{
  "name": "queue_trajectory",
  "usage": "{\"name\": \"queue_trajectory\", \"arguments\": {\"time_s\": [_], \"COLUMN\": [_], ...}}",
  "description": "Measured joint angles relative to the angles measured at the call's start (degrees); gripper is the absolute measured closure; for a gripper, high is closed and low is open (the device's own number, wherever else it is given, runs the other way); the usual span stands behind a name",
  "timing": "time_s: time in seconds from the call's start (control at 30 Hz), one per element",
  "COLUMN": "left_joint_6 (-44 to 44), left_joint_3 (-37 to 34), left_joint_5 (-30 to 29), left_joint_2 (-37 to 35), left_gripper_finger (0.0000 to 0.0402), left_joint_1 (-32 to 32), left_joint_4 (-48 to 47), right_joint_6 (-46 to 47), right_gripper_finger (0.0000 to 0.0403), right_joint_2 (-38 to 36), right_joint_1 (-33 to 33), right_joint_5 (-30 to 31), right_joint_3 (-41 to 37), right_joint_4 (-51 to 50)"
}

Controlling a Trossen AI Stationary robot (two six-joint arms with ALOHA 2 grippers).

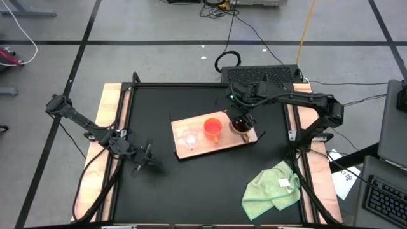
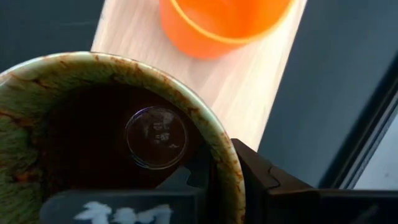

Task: Stack small to large cups/mugs on shelf
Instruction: Put the green patterned mug on the shelf

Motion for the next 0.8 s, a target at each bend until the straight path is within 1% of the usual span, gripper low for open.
{"name": "queue_trajectory", "arguments": {"time_s": [0.13, 0.23, 0.3, 0.4, 0.53, 0.8], "left_joint_6": [1.13, 1.66, 1.77, 1.77, 1.78, 2.69], "left_joint_3": [0.00, -0.01, -0.01, -0.01, -0.01, -0.01], "left_joint_5": [-0.02, -0.02, -0.02, -0.02, -0.01, 0.00], "left_joint_2": [0.00, 0.00, 0.01, 0.02, 0.00, 0.01], "left_gripper_finger": [0.0382, 0.0382, 0.0382, 0.0382, 0.0382, 0.0382], "left_joint_1": [0.00, 0.00, 0.02, 0.04, 0.04, 0.04], "left_joint_4": [0.01, 0.03, 0.04, 0.06, 0.04, -0.39], "right_joint_6": [1.01, 0.96, 0.35, -0.37, -0.53, -0.01], "right_gripper_finger": [0.0372, 0.0372, 0.0372, 0.0372, 0.0372, 0.0372], "right_joint_2": [0.77, 2.66, 3.85, 6.02, 9.18, 11.23], "right_joint_1": [-0.73, -0.73, -0.73, -0.71, -0.67, -0.67], "right_joint_5": [-0.17, -0.23, -1.39, -3.04, -3.21, -3.33], "right_joint_3": [2.34, 4.11, 4.96, 5.62, 6.17, 6.82], "right_joint_4": [-3.51, -4.14, -4.08, -4.01, -4.27, -4.30]}}
